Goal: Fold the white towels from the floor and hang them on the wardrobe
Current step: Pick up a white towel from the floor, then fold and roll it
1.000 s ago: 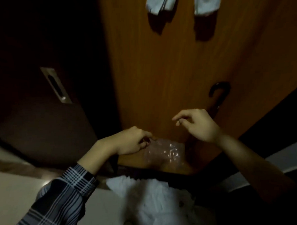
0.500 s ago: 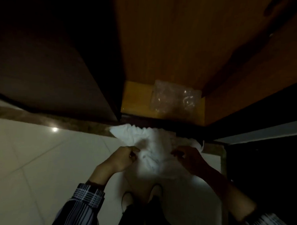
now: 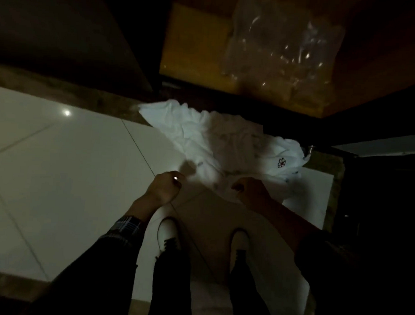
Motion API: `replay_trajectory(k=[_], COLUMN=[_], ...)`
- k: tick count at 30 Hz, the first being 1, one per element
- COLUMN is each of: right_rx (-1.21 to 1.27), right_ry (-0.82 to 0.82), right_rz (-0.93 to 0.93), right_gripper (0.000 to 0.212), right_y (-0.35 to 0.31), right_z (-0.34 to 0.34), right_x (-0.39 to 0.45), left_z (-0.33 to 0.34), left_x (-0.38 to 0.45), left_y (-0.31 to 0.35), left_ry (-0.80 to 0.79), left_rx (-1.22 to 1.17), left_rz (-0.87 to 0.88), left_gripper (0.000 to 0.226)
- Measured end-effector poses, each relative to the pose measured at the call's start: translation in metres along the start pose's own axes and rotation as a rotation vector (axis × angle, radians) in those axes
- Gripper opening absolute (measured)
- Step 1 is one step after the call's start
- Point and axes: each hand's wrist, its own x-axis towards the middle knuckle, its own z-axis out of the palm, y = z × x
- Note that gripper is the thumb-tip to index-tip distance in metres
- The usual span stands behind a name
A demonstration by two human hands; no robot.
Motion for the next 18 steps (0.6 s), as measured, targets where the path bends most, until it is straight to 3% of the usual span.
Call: replay_trajectory(k=[6, 11, 15, 18], right_rx=[-0.039, -0.037, 0.019, 0.082], right_ry=[-0.071, -0.086, -0.062, 0.109], right_rz=[0.035, -0.017, -0.085, -0.091], right_gripper=[0.033, 0.035, 0.042, 0.03], right_y=[0.057, 0.09, 0.101, 0.11], right_z=[0.065, 0.11, 0.146, 0.165], right_x=[0.081, 0.146, 0.191, 0.203], left_z=[0.079, 0.141, 0.182, 0.205], left_x=[0.062, 0.104, 0.126, 0.136], left_y=[-0.046, -0.075, -0.097, -0.103], left_ry=[0.173, 0.28, 0.395, 0.414], left_rx=[-0.071, -0.282, -0.57, -0.691], left_rz=[-0.138, -0.217, -0.268, -0.291], left_gripper=[0.029, 0.029, 0.023, 0.023])
